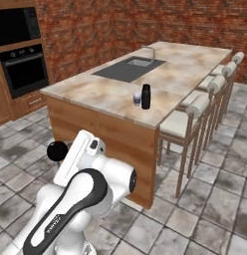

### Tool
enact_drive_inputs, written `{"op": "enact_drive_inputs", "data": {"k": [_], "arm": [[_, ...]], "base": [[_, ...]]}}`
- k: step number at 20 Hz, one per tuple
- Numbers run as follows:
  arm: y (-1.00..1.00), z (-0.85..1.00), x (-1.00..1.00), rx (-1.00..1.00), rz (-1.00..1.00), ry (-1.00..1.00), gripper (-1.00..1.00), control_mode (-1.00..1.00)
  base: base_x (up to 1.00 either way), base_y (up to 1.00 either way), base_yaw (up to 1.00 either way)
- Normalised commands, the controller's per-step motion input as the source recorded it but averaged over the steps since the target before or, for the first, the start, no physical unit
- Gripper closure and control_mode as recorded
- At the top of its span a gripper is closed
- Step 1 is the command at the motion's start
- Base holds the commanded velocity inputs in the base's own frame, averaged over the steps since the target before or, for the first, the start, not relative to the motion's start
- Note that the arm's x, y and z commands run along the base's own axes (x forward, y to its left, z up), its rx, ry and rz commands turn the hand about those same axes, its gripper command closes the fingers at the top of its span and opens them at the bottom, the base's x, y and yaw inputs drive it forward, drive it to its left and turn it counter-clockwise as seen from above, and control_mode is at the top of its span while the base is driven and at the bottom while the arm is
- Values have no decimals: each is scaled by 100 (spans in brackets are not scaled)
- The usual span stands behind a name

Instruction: Move the drinks to the dining counter.

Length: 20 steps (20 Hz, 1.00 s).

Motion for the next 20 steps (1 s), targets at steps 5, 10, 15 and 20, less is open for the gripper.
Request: {"op": "enact_drive_inputs", "data": {"k": [5, 10, 15, 20], "arm": [[0, 0, 0, 0, 0, 0, 100, 100], [0, 0, 0, 0, 0, 0, 100, 100], [0, 0, 0, 0, 0, 0, 100, 100], [0, 0, 0, 0, 0, 0, 100, 100]], "base": [[71, 0, -1], [90, -8, -4], [90, -4, -6], [70, 0, -6]]}}
